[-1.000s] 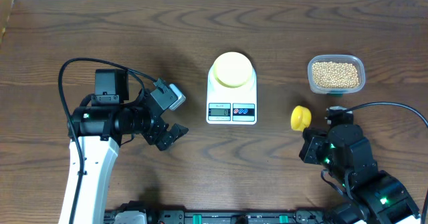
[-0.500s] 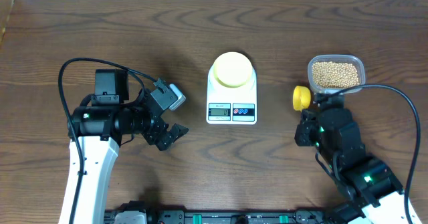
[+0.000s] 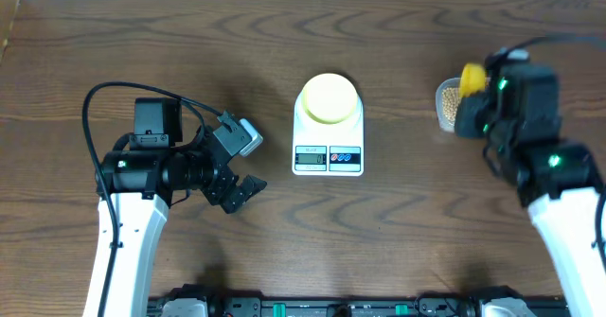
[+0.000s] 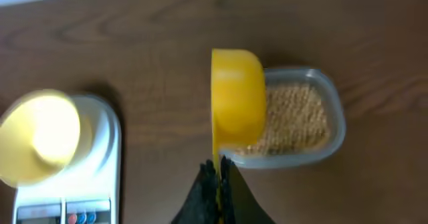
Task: Scoop item into bowl and weigh 50g on scale
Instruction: 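Raise the right gripper and move the scoop over the soybean tub, then lower the scoop into the soybeans with the right gripper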
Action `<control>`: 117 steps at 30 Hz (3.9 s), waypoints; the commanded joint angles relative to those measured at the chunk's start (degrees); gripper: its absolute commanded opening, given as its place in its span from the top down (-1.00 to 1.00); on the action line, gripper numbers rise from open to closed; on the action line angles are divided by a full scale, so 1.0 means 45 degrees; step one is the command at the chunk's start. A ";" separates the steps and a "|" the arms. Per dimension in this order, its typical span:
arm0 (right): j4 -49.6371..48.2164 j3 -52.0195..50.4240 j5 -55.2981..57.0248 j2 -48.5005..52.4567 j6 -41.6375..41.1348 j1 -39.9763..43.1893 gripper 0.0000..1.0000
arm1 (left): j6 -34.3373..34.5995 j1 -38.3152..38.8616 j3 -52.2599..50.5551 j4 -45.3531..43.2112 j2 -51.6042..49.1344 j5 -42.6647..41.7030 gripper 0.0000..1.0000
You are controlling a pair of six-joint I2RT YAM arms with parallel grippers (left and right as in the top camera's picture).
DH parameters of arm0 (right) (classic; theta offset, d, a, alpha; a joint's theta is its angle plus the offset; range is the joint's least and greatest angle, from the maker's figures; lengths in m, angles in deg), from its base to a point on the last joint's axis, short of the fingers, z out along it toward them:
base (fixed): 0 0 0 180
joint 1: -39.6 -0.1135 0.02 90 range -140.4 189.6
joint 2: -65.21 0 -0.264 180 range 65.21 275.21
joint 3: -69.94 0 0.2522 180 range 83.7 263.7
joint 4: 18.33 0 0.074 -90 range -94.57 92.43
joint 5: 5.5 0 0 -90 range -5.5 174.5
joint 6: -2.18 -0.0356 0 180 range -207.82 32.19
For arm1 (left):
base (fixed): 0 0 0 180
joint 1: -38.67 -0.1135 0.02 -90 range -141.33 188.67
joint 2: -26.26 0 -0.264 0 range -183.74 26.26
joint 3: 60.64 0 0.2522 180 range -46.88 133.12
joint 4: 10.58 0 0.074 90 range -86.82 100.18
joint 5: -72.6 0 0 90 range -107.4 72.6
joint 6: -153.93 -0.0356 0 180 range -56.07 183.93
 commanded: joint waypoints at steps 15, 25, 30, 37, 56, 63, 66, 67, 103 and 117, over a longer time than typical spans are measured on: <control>0.7393 0.9287 0.1520 0.5955 0.2890 0.0243 0.98 | -0.0209 -0.0053 0.0311 0.0049 -0.0049 -0.0209 -0.96; 0.8412 0.9282 0.3512 0.7650 0.3215 0.0243 0.98 | -0.0214 -0.0053 0.0311 0.0049 -0.0049 -0.0209 -0.96; 0.8403 0.9282 0.4095 0.8286 0.3215 0.0257 0.98 | -0.0214 -0.0053 0.0311 0.0049 -0.0049 -0.0209 -0.96; 0.8199 0.9277 0.4119 0.9185 0.3211 0.0257 0.98 | -0.0214 -0.0053 0.0311 0.0049 -0.0049 -0.0209 -0.96; 0.8019 0.9258 0.0481 0.8913 0.3696 0.1443 0.98 | -0.0214 -0.0053 0.0311 0.0049 -0.0049 -0.0209 -0.96; 0.8646 0.9258 -0.1491 0.6732 0.4619 0.3011 0.98 | -0.0214 -0.0053 0.0311 0.0049 -0.0049 -0.0209 -0.96; 0.8675 0.9024 -0.2788 0.5571 0.5328 0.3832 0.98 | -0.0214 -0.0053 0.0311 0.0049 -0.0049 -0.0209 -0.96; 0.8612 0.8757 -0.3147 0.5212 0.5537 0.4114 0.97 | -0.0214 -0.0053 0.0311 0.0049 -0.0049 -0.0209 -0.96; 0.3055 0.3861 0.0763 0.6625 0.5542 0.2312 0.98 | -0.0214 -0.0053 0.0311 0.0049 -0.0049 -0.0209 -0.96; 0.2817 0.3861 0.1462 0.7130 0.5537 0.2312 0.98 | -0.0214 -0.0053 0.0311 0.0049 -0.0049 -0.0209 -0.96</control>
